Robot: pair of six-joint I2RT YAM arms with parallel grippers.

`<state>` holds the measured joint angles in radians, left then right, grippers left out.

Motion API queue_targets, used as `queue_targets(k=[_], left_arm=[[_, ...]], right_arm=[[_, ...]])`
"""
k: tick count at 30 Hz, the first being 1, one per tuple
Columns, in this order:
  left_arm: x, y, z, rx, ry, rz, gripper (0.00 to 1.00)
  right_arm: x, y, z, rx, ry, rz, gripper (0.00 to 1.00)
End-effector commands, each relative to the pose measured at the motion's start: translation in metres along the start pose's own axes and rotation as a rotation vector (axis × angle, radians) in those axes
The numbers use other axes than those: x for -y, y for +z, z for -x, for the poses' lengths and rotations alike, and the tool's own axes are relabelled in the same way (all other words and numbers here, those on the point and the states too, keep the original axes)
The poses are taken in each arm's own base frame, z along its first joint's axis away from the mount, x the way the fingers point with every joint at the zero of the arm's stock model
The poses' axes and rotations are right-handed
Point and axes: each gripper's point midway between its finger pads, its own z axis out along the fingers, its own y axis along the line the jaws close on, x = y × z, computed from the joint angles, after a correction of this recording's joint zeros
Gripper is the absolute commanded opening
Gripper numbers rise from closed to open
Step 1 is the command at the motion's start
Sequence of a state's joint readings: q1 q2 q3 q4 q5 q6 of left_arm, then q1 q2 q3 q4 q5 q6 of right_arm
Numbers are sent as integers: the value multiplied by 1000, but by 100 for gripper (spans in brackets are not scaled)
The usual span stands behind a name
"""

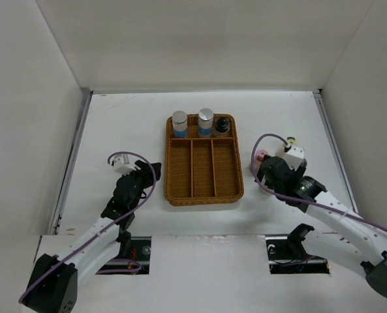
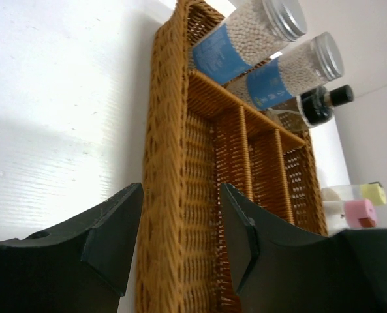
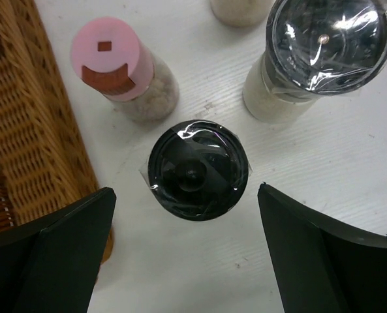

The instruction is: Organize the condiment bottles

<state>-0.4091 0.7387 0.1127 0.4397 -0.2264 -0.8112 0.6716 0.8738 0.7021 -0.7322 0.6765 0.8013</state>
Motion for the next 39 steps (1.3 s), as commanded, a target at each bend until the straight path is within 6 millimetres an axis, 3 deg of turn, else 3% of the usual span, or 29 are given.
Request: queue_targets(k=[1,8,14,18,22,26,31,35,39], left_arm=[[7,2,21,106,28,-46,49],[1,0,15,119,59,-47,49],[2,0,16,123,62,-51,49],[-1,2,16,120,59,-37,50],[-1,4,15,119,58,-36,50],[-3,3,18,131,46,-36,49],[-12,2,19,140,36,1,49],[-17,2,20,141,26,25,49],[-21,1,22,145,16,35,49]], right_arm=[[-10,10,9,32,35,22,96],[-8,36,8,16,83,26,91],[-5,42,5,9,83,31,71],[-3,30,17,37,84,44,56],[-14,-2,45,83,102,107,52],[-57,-42,74,117,81,253,52],[-146,-77,101,173,30,468,52],[-224,-83,119,221,-3,609,52],[-293,-76,121,216,-60,692,52]])
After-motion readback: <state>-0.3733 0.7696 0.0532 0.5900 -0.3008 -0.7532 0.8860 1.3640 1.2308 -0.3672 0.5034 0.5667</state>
